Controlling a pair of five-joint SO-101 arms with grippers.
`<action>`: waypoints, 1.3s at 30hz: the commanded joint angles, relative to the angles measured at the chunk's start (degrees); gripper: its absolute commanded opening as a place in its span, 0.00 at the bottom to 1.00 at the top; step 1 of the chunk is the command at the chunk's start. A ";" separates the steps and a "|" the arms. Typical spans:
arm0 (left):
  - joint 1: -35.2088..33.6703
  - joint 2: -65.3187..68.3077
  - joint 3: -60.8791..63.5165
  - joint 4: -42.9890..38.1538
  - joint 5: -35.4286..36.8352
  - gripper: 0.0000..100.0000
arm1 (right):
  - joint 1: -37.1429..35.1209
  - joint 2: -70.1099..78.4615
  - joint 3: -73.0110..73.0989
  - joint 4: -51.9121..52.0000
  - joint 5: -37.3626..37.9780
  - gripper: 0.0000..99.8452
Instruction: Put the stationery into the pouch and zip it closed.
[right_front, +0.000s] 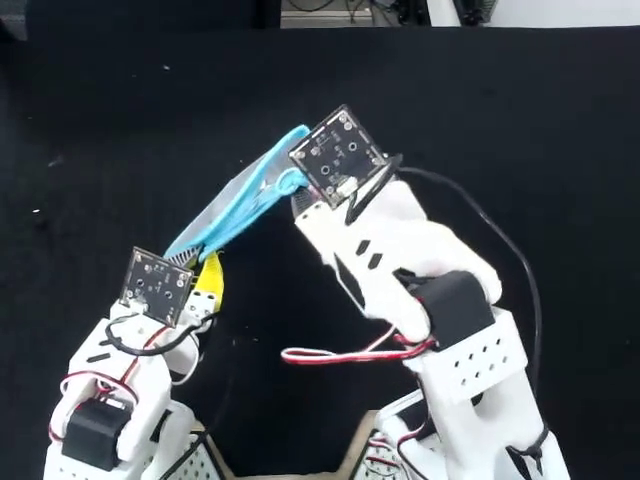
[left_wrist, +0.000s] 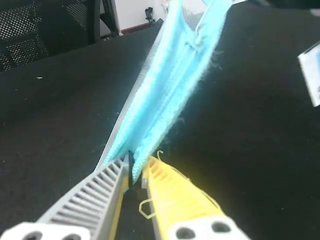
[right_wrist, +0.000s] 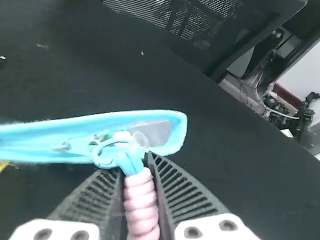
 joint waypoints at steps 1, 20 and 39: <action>-2.33 -0.09 -2.59 0.70 0.00 0.03 | 4.66 -1.10 -0.92 -4.04 0.53 0.01; -1.98 -0.18 -2.59 0.26 0.09 0.03 | 16.79 12.53 -8.31 -9.41 0.62 0.01; 1.45 -0.18 -2.07 0.26 0.09 0.03 | 23.47 23.25 -17.63 -1.49 0.18 0.01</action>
